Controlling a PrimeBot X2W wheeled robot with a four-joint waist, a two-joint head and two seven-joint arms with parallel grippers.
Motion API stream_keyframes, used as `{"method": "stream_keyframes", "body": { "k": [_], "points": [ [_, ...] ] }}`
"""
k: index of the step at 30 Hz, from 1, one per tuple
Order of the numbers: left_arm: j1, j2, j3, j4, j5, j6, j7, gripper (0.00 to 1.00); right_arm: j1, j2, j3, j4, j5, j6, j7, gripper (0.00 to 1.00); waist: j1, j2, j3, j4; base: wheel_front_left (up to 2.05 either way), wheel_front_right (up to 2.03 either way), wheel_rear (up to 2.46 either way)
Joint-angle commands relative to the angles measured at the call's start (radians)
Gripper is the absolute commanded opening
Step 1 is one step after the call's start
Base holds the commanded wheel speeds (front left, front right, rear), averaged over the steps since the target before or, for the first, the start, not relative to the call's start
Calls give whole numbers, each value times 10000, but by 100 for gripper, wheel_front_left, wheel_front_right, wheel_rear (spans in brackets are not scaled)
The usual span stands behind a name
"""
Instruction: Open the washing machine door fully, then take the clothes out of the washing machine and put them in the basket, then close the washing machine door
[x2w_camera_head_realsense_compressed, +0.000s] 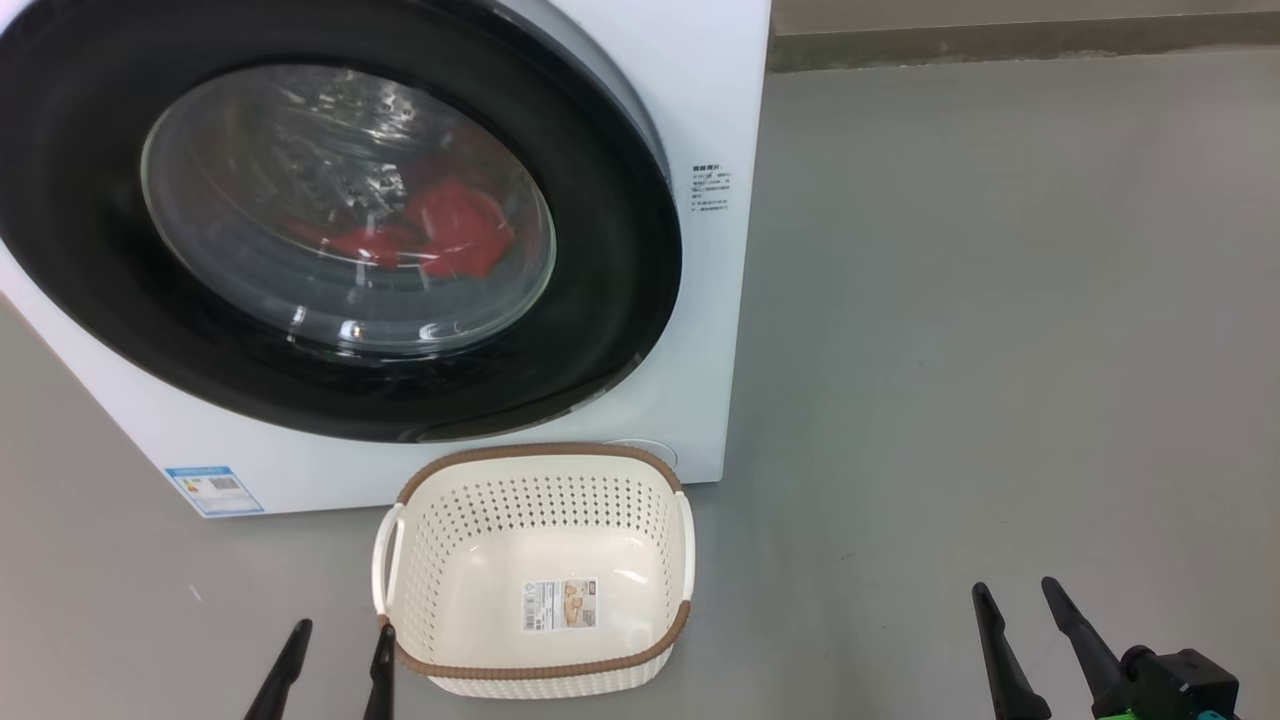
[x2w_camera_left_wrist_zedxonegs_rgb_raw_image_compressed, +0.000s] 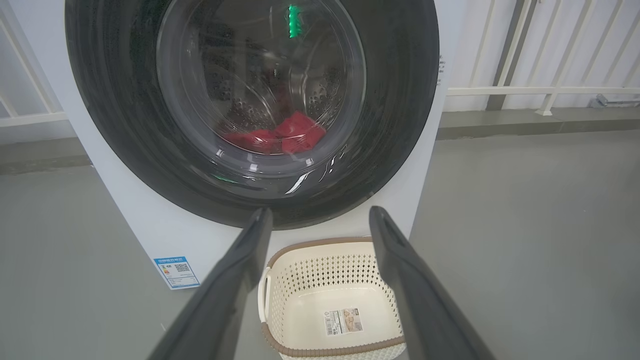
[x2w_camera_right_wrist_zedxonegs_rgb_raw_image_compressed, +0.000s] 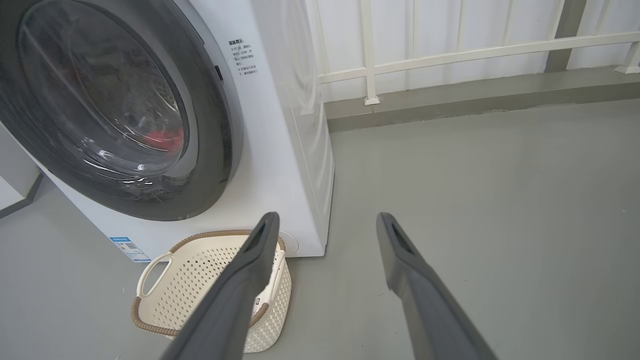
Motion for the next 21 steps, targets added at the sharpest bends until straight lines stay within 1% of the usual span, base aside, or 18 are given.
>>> {"method": "stream_keyframes", "body": {
  "k": [1, 7, 10, 11, 13, 21],
  "points": [
    [-191, 7, 377, -193, 24, -56, -124, 100, -71, -101, 203, -286, -184, 6, -136, 100, -1, 0, 0, 9, 0, 0, 0],
    [-210, -23, 412, -169, 30, -105, -124, 100, -98, -80, 219, -300, -107, 6, -136, 100, -1, 0, 4, 21, 0, 0, 0],
    [-227, -38, 394, -161, 41, -130, -124, 100, -148, -63, 230, -417, 169, 6, -136, 100, -1, 0, 32, 42, 0, 0, 0],
    [-236, -42, 383, -160, 43, -138, -124, 100, -168, -57, 250, -441, 394, 6, -136, 48, -1, 0, 42, 56, 0, 0, 0],
    [-266, -49, 357, -163, 47, -153, -124, 100, -257, -50, 281, -547, 657, 6, -136, 0, -1, 0, 98, 102, 0, 0, 0],
    [-556, -66, 387, -188, 8, -195, -124, 100, -1428, -42, 790, -786, 1945, 6, -136, 0, -1, 0, 510, 380, 0, 0, 0]
  ]
}}
